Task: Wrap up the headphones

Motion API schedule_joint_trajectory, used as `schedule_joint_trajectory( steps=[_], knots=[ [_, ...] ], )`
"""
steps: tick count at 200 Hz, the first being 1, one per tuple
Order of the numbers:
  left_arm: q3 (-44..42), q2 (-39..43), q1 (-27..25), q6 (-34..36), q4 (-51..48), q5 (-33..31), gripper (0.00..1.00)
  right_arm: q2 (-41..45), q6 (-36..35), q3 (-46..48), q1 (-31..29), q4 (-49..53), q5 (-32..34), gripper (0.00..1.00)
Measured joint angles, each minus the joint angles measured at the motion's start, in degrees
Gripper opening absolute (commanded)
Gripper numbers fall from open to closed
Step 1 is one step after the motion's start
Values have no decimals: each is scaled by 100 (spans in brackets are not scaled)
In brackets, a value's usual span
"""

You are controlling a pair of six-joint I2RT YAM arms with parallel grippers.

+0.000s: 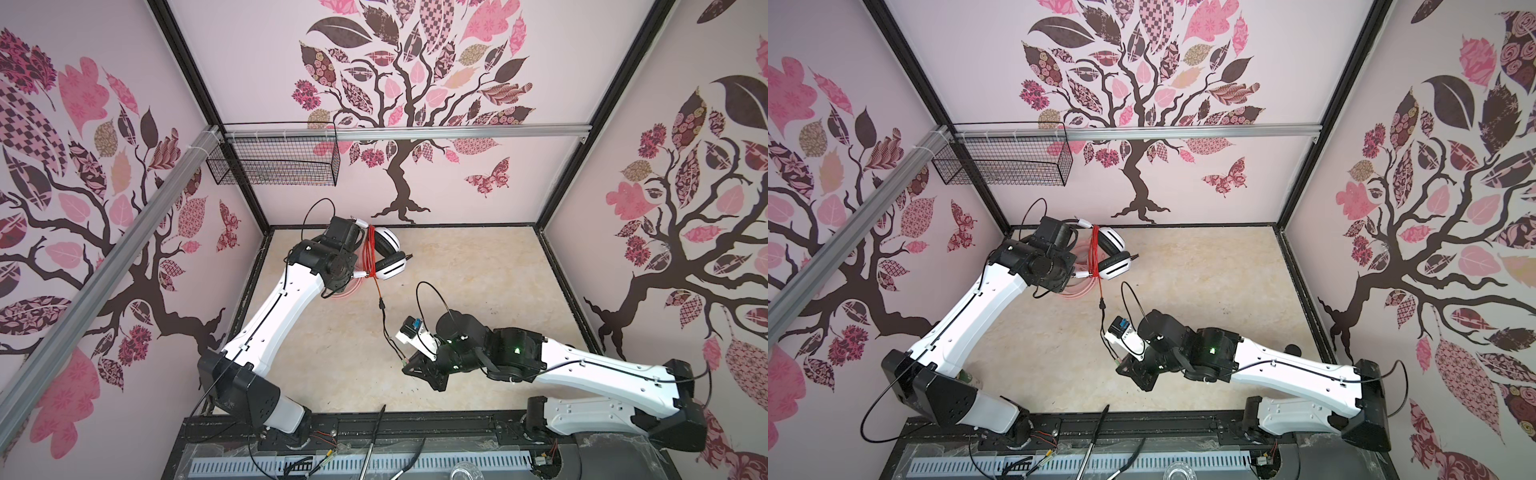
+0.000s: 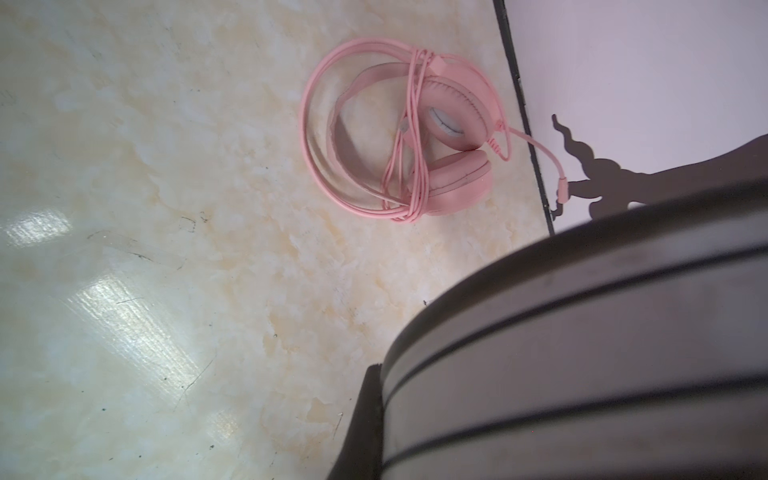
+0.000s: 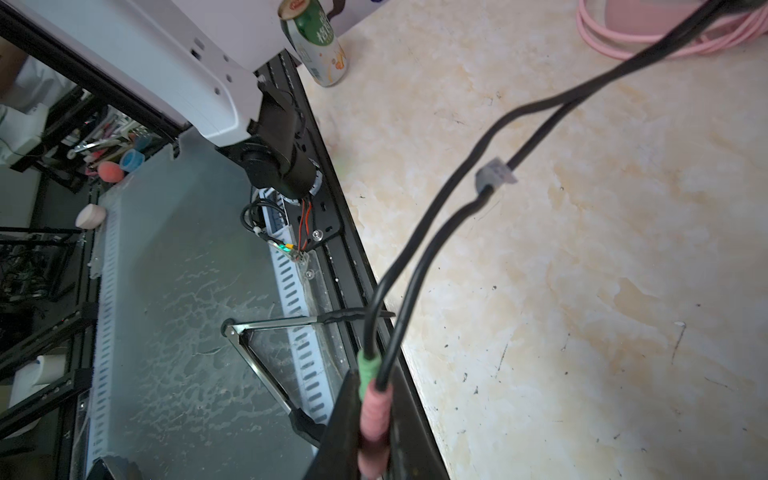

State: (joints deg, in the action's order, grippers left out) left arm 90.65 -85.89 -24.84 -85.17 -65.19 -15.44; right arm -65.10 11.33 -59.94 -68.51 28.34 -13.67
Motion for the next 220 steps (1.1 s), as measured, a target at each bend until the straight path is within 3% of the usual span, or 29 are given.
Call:
schedule_joint_trajectory(
  steps=[59, 97, 145, 220],
  knots=[
    [-992, 507, -216, 129, 98, 74, 0, -59, -289, -1248, 66, 472, 155, 0],
    [-1615, 975, -435, 396, 254, 70, 0, -267, -544, -1746, 693, 688, 177, 0],
    [-1825, 1102, -787, 1436, 339, 195, 0, -612, -955, -1961, 1561, 774, 160, 0],
    [-1976, 1530, -807, 2938, 332, 713, 0, -691, -1185, -1596, 2542, 636, -66, 0]
  ],
)
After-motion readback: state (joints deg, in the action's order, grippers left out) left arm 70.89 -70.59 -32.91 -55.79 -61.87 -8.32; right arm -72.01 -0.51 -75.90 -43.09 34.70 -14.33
